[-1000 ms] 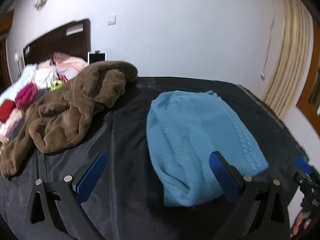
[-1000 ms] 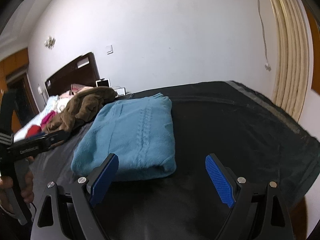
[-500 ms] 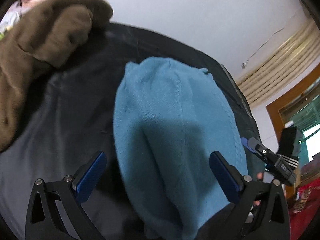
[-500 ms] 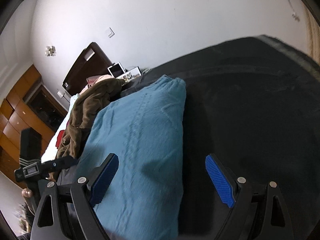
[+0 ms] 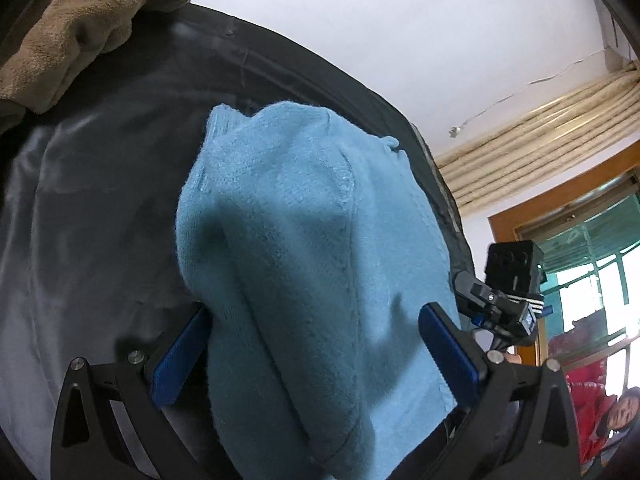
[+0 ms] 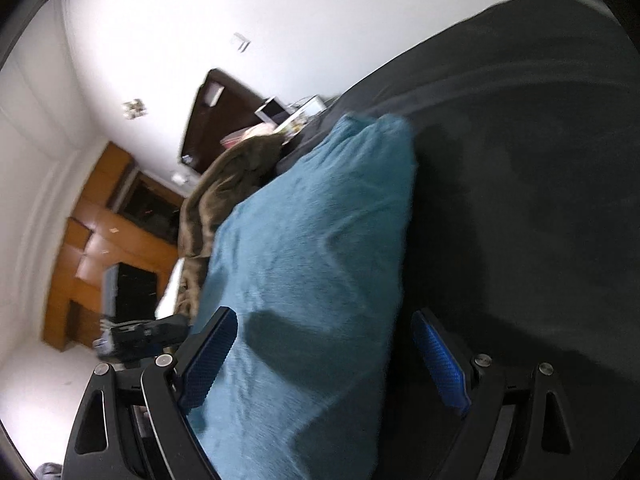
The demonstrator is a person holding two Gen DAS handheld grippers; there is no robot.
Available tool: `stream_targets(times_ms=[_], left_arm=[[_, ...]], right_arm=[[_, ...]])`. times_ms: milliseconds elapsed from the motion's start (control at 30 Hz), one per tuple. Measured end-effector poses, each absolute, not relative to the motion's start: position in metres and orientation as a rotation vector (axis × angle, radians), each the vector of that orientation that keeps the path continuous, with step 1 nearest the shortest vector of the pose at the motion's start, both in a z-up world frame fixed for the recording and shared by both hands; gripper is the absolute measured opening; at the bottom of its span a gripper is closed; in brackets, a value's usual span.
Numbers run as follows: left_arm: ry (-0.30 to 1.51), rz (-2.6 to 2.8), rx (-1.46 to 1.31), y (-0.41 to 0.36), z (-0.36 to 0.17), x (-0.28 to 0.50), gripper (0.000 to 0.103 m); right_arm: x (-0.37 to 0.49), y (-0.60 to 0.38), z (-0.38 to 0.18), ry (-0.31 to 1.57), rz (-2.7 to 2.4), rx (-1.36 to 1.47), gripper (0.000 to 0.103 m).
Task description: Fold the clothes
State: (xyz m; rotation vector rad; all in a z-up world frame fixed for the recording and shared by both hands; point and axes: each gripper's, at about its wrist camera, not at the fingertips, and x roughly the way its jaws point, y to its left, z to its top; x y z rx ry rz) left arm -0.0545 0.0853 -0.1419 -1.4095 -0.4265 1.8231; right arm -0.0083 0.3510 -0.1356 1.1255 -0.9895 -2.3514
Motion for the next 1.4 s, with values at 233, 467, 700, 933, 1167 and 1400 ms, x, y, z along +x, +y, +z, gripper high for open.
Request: stream_targets(times_ms=[233,467,700,933,1167,1400], left_arm=[[-0.460,1.788,-1.464,0.085,-0.153,-0.060,0.102],[-0.288,1.844,-1.392,0.092,-0.145,-0.044,0.102],[-0.233,1.811,-1.411,0.136,-0.144,-0.046,0.100],[-0.099,1.739,-1.408,0.221,-0.134,-0.047,0.074],[0.026,1.686,-1.354,0.340,-0.120,-0.047,0.066],[0.041,1.679,-1.323,0.423,-0.114,-0.057,0.064]], right_arm=[[-0.021,0.338,-0.138,-0.882,-2.338,1.170,0.091],[-0.025,0.339,-0.139,-0.836,-2.324,1.188,0.091],[-0.016,0.339,-0.132,-0.717,-2.410,1.158,0.058],[0.008,0.400,-0.115,-0.726,-2.620,1.107,0.052],[0.033,0.486,-0.103,-0.779,-2.846,1.095,0.052],[0.038,0.561,-0.095,-0.772,-3.026,1.097,0.052]])
